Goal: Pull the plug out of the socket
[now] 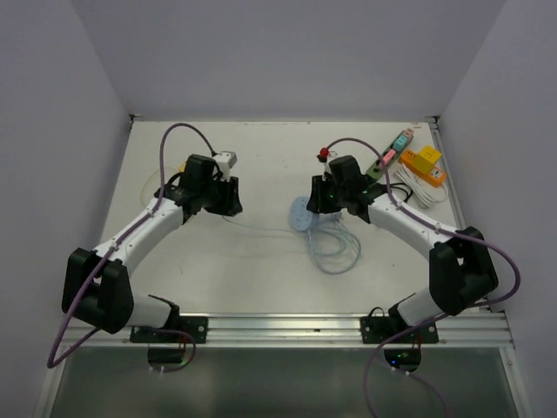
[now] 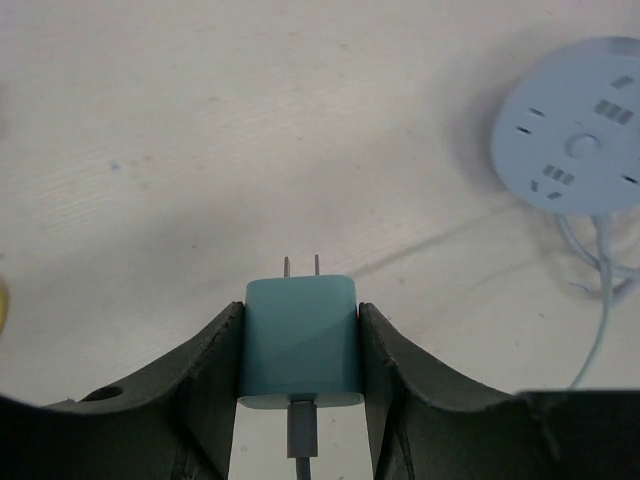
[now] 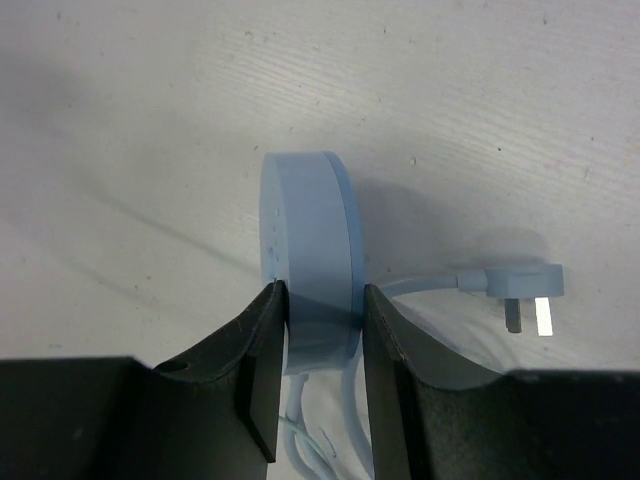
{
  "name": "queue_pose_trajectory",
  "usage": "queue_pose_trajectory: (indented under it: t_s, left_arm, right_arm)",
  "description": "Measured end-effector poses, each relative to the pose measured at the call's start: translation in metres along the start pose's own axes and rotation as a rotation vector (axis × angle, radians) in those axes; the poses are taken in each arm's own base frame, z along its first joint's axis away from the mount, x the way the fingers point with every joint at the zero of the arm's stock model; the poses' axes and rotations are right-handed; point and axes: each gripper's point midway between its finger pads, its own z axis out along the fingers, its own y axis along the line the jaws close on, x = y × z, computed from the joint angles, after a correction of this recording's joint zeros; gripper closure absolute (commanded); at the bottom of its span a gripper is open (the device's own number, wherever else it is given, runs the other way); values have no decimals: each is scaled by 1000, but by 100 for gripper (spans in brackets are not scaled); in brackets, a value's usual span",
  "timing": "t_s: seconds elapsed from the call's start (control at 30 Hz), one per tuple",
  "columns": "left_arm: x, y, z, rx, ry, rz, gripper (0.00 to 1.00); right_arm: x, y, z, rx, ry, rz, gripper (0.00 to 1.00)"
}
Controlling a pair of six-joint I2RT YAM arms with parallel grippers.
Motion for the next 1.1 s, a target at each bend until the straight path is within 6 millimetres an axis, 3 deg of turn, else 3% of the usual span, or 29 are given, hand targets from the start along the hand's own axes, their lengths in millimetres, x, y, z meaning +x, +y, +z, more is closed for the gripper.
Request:
queue_pose_trajectory:
  t_s: [0.17, 0.4, 0.5, 0.57, 0.73, 1.0, 1.1]
  left_arm:
    - [-2, 76, 0, -231, -18, -208, 100]
    - [21, 168, -16, -467, -61, -547, 100]
    - [28, 204, -32, -551, -114, -683, 100]
    - [32, 223, -43, -601, -149, -756, 100]
    - [32, 245, -65, -671, -237, -843, 100]
    - [30, 254, -71, -709, -280, -887, 100]
    - [27, 257, -72, -713, -296, -884, 99]
  right_arm:
    - [-17, 6, -18, -41, -58, 32, 100]
    - [-32, 12, -36, -79, -113, 77, 100]
    - [-44, -2, -49, -62, -154, 134, 100]
    - [-56, -22, -66, -24, -204, 183, 100]
    - [-88, -68, -124, 124, -349, 258, 100]
    - [-170, -74, -235, 222, -659, 267, 100]
    - [-189, -67, -262, 208, -734, 256, 100]
